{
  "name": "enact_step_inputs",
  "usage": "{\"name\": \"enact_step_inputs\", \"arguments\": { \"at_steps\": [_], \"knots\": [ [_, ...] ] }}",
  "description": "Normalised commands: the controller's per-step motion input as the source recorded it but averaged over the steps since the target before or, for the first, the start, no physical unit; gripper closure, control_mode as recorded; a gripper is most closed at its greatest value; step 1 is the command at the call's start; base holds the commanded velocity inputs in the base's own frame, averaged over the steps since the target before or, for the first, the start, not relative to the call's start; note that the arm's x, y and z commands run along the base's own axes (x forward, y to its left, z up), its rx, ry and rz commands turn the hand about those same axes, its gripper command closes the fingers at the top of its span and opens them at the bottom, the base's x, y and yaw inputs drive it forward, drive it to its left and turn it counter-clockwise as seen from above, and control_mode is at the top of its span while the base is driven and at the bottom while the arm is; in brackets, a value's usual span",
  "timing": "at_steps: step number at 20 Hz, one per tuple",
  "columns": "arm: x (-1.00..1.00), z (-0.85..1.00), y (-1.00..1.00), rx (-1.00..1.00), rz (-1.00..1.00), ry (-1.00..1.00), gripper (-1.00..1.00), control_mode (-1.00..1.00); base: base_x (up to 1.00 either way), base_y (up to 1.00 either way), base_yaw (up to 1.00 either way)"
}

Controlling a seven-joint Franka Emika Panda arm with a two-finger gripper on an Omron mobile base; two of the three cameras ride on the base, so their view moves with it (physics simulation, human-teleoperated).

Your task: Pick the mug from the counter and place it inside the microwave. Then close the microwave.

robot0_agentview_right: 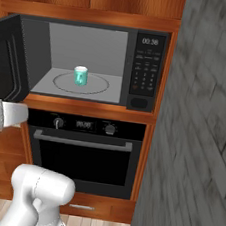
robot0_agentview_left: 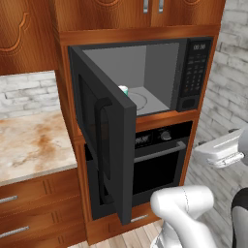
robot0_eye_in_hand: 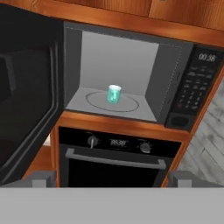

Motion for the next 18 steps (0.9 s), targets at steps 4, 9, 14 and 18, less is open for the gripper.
{"name": "enact_step_inputs", "arguments": {
  "at_steps": [4,9,14,18],
  "knots": [
    [-0.37,0.0,0.0,-0.01,-0.11,-0.19,-1.0,-1.0,0.0,0.0,0.0],
    [-0.67,0.03,0.0,0.0,-0.06,-0.05,-1.0,-1.0,0.0,0.0,0.0],
    [-0.28,0.02,0.17,0.0,-0.05,-0.07,-1.0,-1.0,0.0,0.0,0.0],
    [-0.31,0.0,0.12,0.0,-0.08,-0.13,-1.0,-1.0,0.0,0.0,0.0]
  ]
}}
